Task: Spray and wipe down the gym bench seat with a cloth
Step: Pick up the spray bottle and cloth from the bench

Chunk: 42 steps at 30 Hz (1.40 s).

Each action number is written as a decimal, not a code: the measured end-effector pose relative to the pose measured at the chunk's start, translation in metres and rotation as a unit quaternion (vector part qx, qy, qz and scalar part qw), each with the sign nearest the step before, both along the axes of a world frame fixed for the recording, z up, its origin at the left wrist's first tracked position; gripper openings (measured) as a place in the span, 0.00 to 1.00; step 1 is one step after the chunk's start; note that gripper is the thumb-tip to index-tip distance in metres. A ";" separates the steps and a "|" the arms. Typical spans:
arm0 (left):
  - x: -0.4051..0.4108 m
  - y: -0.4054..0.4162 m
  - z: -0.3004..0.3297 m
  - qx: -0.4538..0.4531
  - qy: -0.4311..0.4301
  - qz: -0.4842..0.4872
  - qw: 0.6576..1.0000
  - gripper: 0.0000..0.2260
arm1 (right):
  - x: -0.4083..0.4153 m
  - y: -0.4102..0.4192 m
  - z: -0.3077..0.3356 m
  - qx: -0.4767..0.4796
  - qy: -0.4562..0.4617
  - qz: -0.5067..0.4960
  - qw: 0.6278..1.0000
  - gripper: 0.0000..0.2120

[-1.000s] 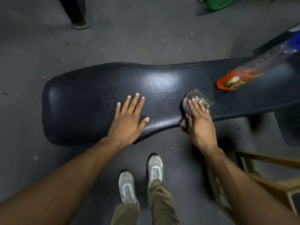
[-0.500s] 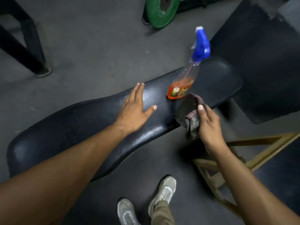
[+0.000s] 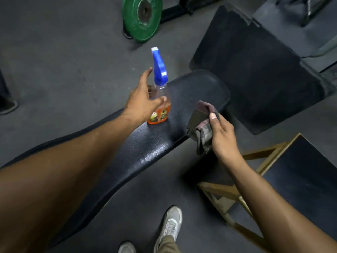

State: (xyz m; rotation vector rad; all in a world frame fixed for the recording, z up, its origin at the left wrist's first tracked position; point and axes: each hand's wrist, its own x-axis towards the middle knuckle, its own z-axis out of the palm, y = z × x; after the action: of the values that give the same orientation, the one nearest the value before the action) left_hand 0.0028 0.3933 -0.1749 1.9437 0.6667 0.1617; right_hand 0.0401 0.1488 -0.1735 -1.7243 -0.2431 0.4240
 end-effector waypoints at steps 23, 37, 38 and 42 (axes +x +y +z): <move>-0.070 -0.204 0.107 -0.023 -0.146 -0.290 0.946 0.24 | -0.141 -0.203 0.071 -0.041 0.004 -0.327 0.944 0.16; -0.021 -0.371 0.101 0.057 -0.156 -0.413 0.896 0.21 | -0.110 -0.357 0.034 -0.118 0.012 -0.450 0.885 0.17; -0.018 -0.377 0.097 0.064 -0.153 -0.415 0.895 0.20 | -0.107 -0.362 0.033 -0.137 0.001 -0.440 0.887 0.18; -0.012 -0.388 0.083 0.076 -0.138 -0.431 0.888 0.18 | -0.096 -0.380 0.024 -0.275 -0.042 -0.349 0.895 0.22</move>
State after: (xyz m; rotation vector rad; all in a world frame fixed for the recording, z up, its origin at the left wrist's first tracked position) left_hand -0.0090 0.0049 -0.0916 2.1344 -0.4395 -0.0719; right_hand -0.0563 -0.2310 -0.1493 -2.2364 0.4835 -0.1387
